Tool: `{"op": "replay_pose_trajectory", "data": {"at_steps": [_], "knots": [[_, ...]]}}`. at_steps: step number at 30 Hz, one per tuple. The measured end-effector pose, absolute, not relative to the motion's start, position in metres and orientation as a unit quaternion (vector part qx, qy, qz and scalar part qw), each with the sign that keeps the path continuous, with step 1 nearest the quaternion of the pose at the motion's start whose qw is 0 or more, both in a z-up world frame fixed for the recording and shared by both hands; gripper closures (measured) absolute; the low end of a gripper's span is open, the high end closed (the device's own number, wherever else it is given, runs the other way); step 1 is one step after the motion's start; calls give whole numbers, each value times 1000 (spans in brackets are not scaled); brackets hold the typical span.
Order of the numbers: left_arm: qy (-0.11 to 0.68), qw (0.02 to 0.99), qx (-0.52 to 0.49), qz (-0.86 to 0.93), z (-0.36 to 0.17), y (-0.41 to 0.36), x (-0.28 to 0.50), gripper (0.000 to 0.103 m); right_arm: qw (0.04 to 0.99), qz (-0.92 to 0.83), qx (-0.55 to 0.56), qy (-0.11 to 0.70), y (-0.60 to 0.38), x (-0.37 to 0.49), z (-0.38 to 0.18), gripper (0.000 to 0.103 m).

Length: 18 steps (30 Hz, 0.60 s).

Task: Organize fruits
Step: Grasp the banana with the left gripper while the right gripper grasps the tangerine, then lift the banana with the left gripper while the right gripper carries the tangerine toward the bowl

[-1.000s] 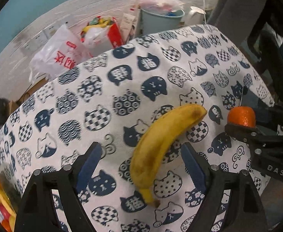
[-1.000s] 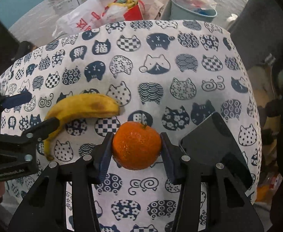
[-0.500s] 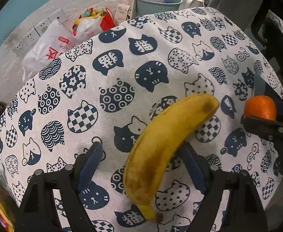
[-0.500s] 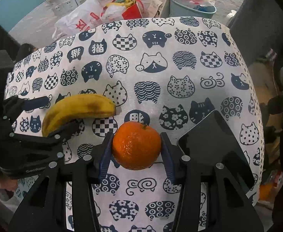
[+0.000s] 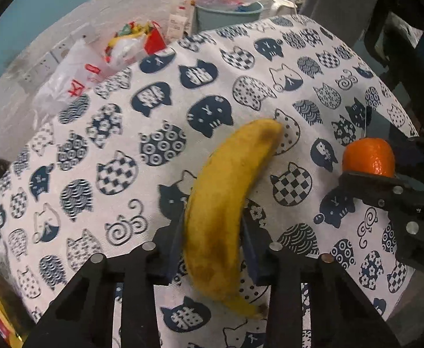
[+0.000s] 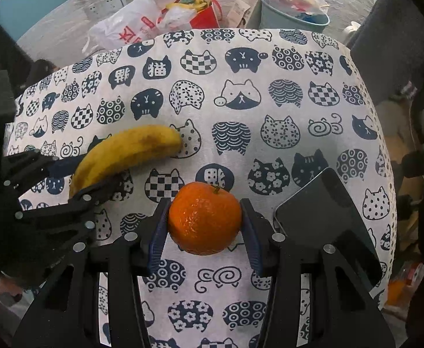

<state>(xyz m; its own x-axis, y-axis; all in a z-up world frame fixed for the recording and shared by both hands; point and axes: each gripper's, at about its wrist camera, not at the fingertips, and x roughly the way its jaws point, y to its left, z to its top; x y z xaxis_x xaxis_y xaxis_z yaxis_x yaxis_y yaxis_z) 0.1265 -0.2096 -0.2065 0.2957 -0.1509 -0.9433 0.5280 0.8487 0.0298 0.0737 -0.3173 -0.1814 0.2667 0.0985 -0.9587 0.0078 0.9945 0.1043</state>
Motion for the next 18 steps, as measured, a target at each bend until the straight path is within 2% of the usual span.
{"op": "replay_pose_trajectory", "data": {"at_steps": [12, 18], "knots": [[525, 821, 128, -187, -163, -188, 110, 67, 807, 40, 37, 588, -307, 70, -164, 57], [527, 820, 125, -184, -160, -177, 105, 67, 812, 49, 32, 581, -298, 67, -156, 57]]}}
